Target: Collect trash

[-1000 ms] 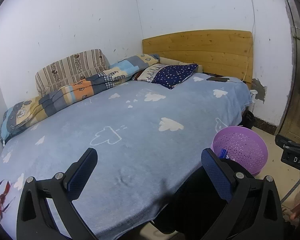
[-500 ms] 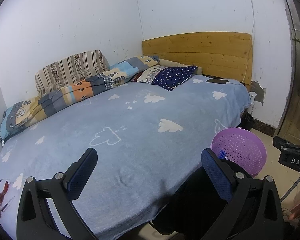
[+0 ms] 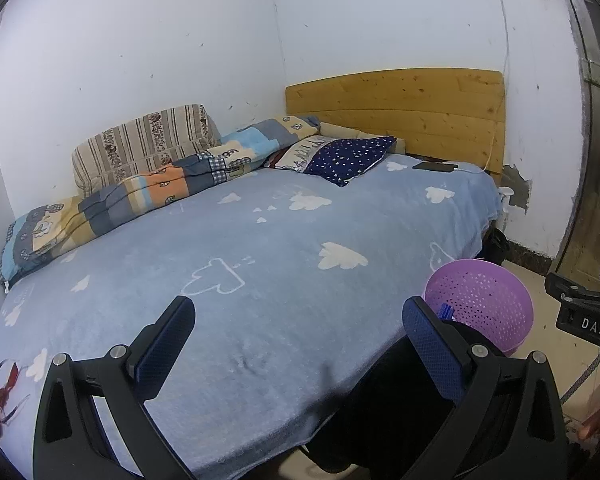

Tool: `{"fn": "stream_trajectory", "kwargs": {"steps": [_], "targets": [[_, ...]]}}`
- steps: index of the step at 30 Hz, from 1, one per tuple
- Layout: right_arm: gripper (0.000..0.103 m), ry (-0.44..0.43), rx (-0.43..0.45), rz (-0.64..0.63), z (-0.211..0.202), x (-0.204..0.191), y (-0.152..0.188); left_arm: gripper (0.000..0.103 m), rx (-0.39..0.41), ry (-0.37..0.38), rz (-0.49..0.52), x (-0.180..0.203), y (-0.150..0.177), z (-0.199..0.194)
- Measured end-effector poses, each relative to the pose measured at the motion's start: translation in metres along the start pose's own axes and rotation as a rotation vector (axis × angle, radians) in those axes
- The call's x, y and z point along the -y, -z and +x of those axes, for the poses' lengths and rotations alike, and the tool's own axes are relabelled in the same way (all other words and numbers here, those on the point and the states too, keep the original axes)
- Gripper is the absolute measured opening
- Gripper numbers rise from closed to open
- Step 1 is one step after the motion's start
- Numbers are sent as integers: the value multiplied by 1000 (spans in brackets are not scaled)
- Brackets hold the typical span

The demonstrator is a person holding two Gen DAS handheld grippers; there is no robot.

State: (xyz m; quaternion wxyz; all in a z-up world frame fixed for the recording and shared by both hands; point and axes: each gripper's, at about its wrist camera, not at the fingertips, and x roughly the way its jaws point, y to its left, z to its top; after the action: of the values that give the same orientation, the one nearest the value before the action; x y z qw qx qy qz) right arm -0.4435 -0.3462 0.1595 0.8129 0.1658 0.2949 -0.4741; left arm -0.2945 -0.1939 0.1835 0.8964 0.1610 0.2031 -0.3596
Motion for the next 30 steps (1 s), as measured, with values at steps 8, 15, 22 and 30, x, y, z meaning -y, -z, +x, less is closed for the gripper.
{"fn": "stream_trajectory", "kwargs": {"steps": [8, 15, 22, 30], "targets": [[97, 0, 5, -4, -1, -1, -1, 103, 1, 2, 0, -1, 1, 0], [97, 0, 6, -4, -2, -1, -1, 103, 2, 2, -1, -2, 1, 0], [97, -1, 7, -5, -2, -2, -1, 103, 2, 2, -2, -1, 2, 0], [97, -1, 8, -5, -2, -2, -1, 103, 6, 2, -5, -1, -1, -1]]}}
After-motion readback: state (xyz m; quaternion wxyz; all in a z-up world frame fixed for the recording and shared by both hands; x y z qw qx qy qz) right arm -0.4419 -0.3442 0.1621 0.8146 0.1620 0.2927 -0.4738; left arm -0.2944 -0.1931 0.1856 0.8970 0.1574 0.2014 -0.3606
